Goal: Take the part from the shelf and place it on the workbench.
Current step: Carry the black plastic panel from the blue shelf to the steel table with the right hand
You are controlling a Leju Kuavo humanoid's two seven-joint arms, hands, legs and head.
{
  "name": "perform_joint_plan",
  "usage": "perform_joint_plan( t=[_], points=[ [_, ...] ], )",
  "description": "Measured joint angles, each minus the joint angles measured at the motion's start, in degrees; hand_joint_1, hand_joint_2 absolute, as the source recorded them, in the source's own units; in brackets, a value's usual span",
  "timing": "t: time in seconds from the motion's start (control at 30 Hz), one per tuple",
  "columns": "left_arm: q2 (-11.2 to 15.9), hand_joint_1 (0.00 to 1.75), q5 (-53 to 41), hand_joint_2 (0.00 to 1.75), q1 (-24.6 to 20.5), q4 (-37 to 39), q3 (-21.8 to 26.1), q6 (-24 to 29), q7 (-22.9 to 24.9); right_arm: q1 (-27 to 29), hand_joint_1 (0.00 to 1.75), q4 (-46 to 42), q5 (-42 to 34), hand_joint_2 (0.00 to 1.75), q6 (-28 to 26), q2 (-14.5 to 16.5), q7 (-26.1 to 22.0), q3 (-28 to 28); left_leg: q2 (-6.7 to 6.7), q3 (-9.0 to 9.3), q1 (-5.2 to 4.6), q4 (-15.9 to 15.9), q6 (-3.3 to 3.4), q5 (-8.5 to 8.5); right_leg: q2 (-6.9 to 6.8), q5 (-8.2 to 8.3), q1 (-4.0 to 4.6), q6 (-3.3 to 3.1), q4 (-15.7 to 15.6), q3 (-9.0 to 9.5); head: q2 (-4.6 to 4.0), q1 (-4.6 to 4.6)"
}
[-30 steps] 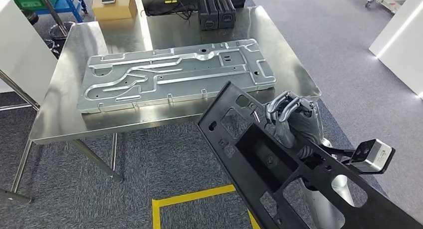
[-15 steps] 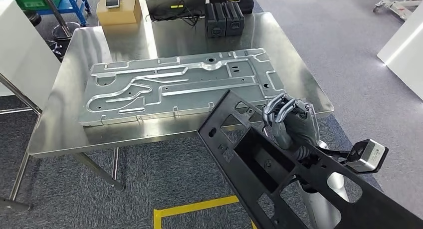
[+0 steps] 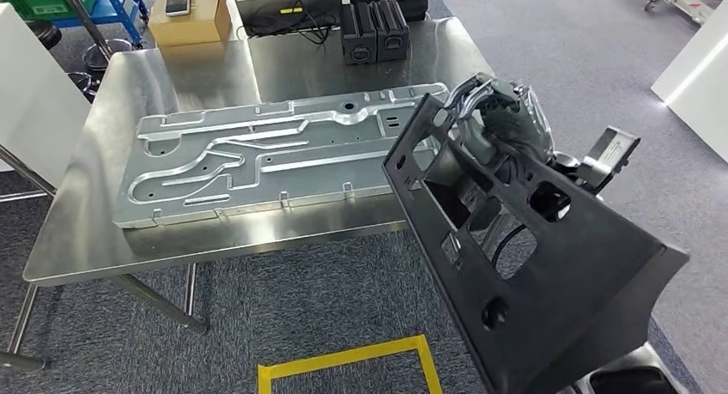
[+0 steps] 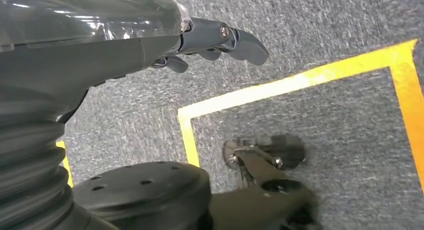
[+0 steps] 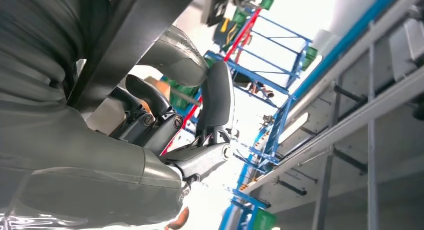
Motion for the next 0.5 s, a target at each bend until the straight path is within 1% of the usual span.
perform_joint_plan(
  t=[0.03, 0.07, 0.13, 0.17, 0.2, 0.23, 0.27, 0.3, 0.33, 0.37, 0.4, 0.43, 0.47, 0.5],
  points=[
    [0.03, 0.00, 0.05, 1.75, -0.02, 0.00, 0.00, -0.08, 0.03, -2.06, 1.75, 2.19, 0.94, 1.75, 0.25, -0.92, -0.80, 0.25, 0.11, 0.43, -0.16, -1.57, 0.31, 0.61, -0.01, -0.01, 0.02, 0.25, 0.06, -0.14, 0.00, 0.00],
    [0.07, 0.00, 0.08, 1.75, 0.00, 0.00, 0.01, -0.11, 0.07, -4.09, 1.75, 4.32, 2.12, 1.75, 0.44, -1.81, -1.68, 0.63, 0.12, 0.41, -0.27, -1.95, 0.50, 0.51, -0.03, 0.03, 0.00, 0.55, 0.10, -0.27, 0.00, 0.00],
    [0.05, 0.00, 0.06, 1.75, 0.12, 0.00, 0.02, -0.15, 0.17, -8.48, 1.75, 8.72, 5.44, 1.75, 0.62, -3.66, -3.50, 1.93, 0.05, 0.63, -0.11, -2.47, 0.97, 1.51, -0.07, -0.08, -0.05, 1.22, 0.28, -0.45, 0.00, 0.01],
    [0.05, 0.00, 0.03, 1.75, 0.13, 0.00, 0.02, -0.16, 0.23, -11.03, 1.75, 10.99, 7.33, 1.75, 0.52, -4.59, -4.37, 2.77, 0.03, 0.77, 0.03, -2.77, 1.21, 1.85, -0.07, -0.65, -0.10, 1.53, 1.06, -0.79, 0.00, 0.01],
    [0.04, 0.00, 0.02, 1.75, 0.10, 0.00, 0.02, -0.19, 0.25, -13.88, 1.75, 13.58, 9.57, 1.75, 0.16, -5.50, -5.09, 3.74, 0.03, 0.90, 0.18, -3.07, 1.41, 2.15, -0.05, -1.81, -0.18, 1.84, 2.93, -1.66, 0.00, 0.01],
    [0.04, 0.00, 0.01, 1.75, 0.07, 0.00, 0.02, -0.22, 0.20, -16.76, 1.75, 16.37, 12.00, 1.75, -0.51, -6.29, -5.61, 4.80, 0.04, 0.96, 0.25, -3.21, 1.52, 2.32, -0.03, -3.49, -0.38, 2.14, 6.00, -3.11, 0.00, 0.01],
    [0.04, 0.00, -0.01, 1.75, 0.05, 0.00, 0.02, -0.26, 0.12, -19.47, 1.75, 19.15, 14.62, 1.75, -1.50, -6.90, -5.95, 5.92, 0.03, 0.94, 0.29, -3.21, 1.60, 2.34, -0.02, -5.31, -0.55, 2.45, 9.84, -4.97, 0.00, 0.01],
    [0.04, 0.00, -0.02, 1.75, 0.08, 0.00, 0.02, -0.31, 0.02, -21.94, 1.75, 21.93, 17.57, 1.75, -2.88, -7.38, -6.07, 7.15, 0.02, 0.94, 0.33, -3.19, 1.60, 2.33, -0.01, -6.65, -0.77, 2.75, 13.50, -6.79, 0.00, 0.01],
    [0.04, 0.00, -0.04, 1.75, 0.13, 0.00, 0.02, -0.39, -0.11, -24.18, 1.75, 24.62, 21.23, 1.75, -4.92, -7.74, -5.80, 8.58, -0.01, 0.96, 0.41, -3.16, 1.54, 2.28, -0.02, -7.05, -1.03, 3.04, 15.76, -8.00, 0.00, 0.01],
    [0.03, 0.00, -0.06, 1.75, 0.19, 0.00, 0.02, -0.50, -0.26, -26.34, 1.75, 27.09, 25.66, 1.75, -7.58, -7.99, -5.15, 10.23, -0.06, 0.98, 0.52, -3.07, 1.42, 2.21, -0.04, -6.38, -1.31, 3.28, 15.96, -8.23, 0.00, 0.01],
    [0.03, 0.00, -0.07, 1.75, 0.23, 0.00, 0.02, -0.66, -0.43, -28.63, 1.75, 29.51, 31.17, 1.75, -10.83, -8.12, -4.09, 12.29, -0.10, 1.01, 0.65, -2.92, 1.23, 2.07, -0.05, -4.76, -1.59, 3.50, 13.88, -7.33, 0.00, 0.01],
    [0.02, 0.00, -0.07, 1.75, 0.24, 0.00, 0.02, -0.82, -0.62, -31.05, 1.75, 32.03, 37.05, 1.75, -14.29, -8.20, -2.83, 14.77, -0.13, 1.01, 0.77, -2.66, 0.93, 1.87, -0.07, -2.61, -1.89, 3.73, 10.07, -5.53, 0.00, 0.01],
    [0.03, 0.00, -0.05, 1.75, 0.20, 0.00, 0.02, -0.96, -0.81, -33.42, 1.75, 34.49, 42.14, 1.75, -17.31, -8.24, -1.67, 17.31, -0.19, 0.90, 0.78, -2.33, 0.57, 1.61, -0.02, -1.14, -2.00, 3.88, 6.17, -3.63, 0.00, 0.01],
    [0.03, 0.00, -0.03, 1.75, 0.14, 0.00, 0.02, -1.07, -0.95, -35.49, 1.75, 36.80, 46.26, 1.75, -19.71, -8.24, -0.70, 19.81, -0.26, 0.78, 0.75, -2.03, 0.20, 1.39, 0.11, -0.15, -2.04, 3.80, 3.11, -2.17, 0.00, 0.00]
  ],
)
